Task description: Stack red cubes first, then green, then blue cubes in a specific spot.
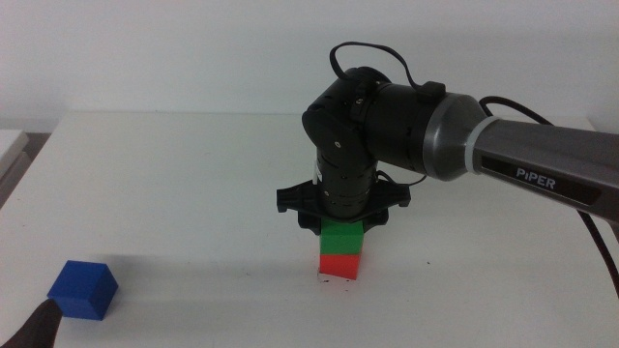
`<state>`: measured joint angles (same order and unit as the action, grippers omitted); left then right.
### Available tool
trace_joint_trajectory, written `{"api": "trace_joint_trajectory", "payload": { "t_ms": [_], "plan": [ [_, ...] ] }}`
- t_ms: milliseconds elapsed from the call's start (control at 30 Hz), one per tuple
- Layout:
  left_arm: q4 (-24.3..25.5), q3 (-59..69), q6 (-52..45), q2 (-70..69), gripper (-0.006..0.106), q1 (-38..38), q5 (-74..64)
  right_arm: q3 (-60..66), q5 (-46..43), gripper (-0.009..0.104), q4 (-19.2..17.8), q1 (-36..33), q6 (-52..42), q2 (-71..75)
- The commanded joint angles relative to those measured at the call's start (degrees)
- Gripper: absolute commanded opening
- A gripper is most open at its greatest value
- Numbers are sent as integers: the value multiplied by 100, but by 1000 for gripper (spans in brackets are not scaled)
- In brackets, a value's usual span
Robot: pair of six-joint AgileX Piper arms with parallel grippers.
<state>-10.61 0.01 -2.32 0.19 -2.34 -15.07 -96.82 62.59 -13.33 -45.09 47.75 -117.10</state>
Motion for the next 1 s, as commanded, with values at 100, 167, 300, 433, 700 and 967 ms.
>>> {"api": "trace_joint_trajectory", "payload": {
  "t_ms": [100, 167, 300, 433, 700, 967],
  "plan": [
    [23, -1, 26, -19, 94, 5, 61, 27, 58, 14, -191, 0, 72, 22],
    [23, -1, 26, -19, 94, 5, 61, 27, 70, 14, -283, 0, 223, 22],
    [23, -1, 26, -19, 94, 5, 61, 27, 70, 14, -304, 0, 360, 22],
    [23, -1, 26, -19, 94, 5, 61, 27, 70, 14, -304, 0, 361, 22],
    [23, -1, 26, -19, 94, 5, 61, 27, -23, 87, -469, 22, 361, 38],
    [23, -1, 26, -19, 94, 5, 61, 189, 738, 87, -1635, -590, -39, 1909]
  ]
}}
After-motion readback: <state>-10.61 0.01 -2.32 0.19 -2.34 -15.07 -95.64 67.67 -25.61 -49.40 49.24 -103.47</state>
